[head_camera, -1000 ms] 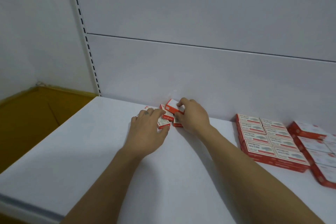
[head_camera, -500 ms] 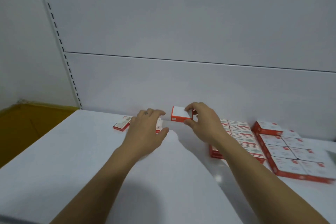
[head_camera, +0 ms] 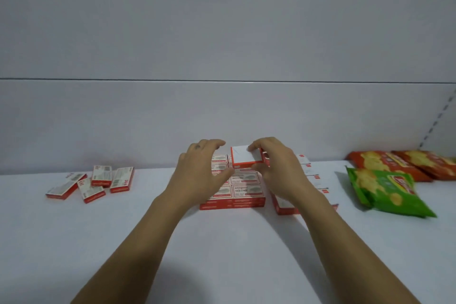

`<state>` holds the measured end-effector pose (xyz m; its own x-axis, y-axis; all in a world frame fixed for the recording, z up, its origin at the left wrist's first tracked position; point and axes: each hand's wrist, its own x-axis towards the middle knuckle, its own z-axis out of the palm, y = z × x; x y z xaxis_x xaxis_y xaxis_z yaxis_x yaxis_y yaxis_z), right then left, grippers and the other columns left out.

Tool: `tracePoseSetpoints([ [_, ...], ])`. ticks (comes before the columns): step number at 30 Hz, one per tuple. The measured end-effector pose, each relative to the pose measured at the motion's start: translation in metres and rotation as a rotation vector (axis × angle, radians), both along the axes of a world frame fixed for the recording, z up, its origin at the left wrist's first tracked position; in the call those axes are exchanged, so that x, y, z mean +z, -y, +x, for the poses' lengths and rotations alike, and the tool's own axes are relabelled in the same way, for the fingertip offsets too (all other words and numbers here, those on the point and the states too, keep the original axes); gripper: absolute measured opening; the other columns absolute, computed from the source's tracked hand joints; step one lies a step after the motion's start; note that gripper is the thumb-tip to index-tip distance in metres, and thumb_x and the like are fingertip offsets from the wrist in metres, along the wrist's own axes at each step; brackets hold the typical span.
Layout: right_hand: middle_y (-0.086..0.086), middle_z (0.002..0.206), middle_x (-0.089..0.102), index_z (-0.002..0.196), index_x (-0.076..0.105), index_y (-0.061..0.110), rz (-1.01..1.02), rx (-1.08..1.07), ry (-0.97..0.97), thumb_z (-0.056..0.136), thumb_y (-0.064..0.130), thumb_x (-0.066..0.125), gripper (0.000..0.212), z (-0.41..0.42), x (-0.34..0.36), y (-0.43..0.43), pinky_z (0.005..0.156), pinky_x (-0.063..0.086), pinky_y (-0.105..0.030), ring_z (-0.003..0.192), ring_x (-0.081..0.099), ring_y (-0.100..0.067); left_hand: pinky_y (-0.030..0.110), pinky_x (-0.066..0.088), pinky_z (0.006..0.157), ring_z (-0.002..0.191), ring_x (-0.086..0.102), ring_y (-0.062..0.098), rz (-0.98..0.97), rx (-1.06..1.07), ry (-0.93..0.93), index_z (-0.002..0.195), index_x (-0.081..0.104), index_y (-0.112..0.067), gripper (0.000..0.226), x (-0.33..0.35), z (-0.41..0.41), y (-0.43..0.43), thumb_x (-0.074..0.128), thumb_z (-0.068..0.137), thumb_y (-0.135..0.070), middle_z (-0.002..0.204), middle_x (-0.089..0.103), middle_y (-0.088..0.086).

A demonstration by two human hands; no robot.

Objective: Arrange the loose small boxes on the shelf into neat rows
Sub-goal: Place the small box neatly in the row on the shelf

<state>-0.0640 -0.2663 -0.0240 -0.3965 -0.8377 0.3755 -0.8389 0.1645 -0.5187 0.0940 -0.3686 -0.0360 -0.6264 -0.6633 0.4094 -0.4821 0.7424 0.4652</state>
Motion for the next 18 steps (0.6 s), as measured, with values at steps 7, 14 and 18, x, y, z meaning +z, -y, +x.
tracePoseSetpoints([
  [7,0.013,0.116,0.055,0.11,0.06,0.021,-0.092,0.108,-0.027,0.078,0.002,0.07,0.038,-0.012,-0.031,-0.013,0.09,0.044,-0.024,0.104,0.053,-0.008,0.033,0.038,0.101,0.116,0.04,0.01,0.01,-0.038,-0.024,0.137,0.036,-0.033,0.066,-0.026,0.002,-0.02,0.068,0.08,-0.045,0.131,0.047,-0.011],
  [14,0.009,0.122,0.058,0.112,0.061,0.019,-0.142,0.189,-0.051,0.078,0.004,0.073,0.04,-0.004,-0.036,-0.011,0.093,0.04,-0.015,0.107,0.051,-0.003,0.027,0.029,0.104,0.118,0.035,0.008,-0.019,-0.027,-0.024,0.137,0.038,-0.035,0.069,-0.027,0.003,-0.023,0.07,0.077,-0.048,0.136,0.047,-0.011],
  [18,0.01,0.126,0.056,0.113,0.061,0.021,-0.145,0.201,-0.039,0.079,0.006,0.074,0.04,-0.003,-0.035,-0.012,0.096,0.038,-0.013,0.112,0.051,-0.002,0.021,0.026,0.097,0.107,0.035,0.002,-0.051,-0.026,-0.065,0.131,0.047,-0.03,0.061,-0.028,0.004,-0.02,0.071,0.077,-0.046,0.13,0.052,-0.01],
])
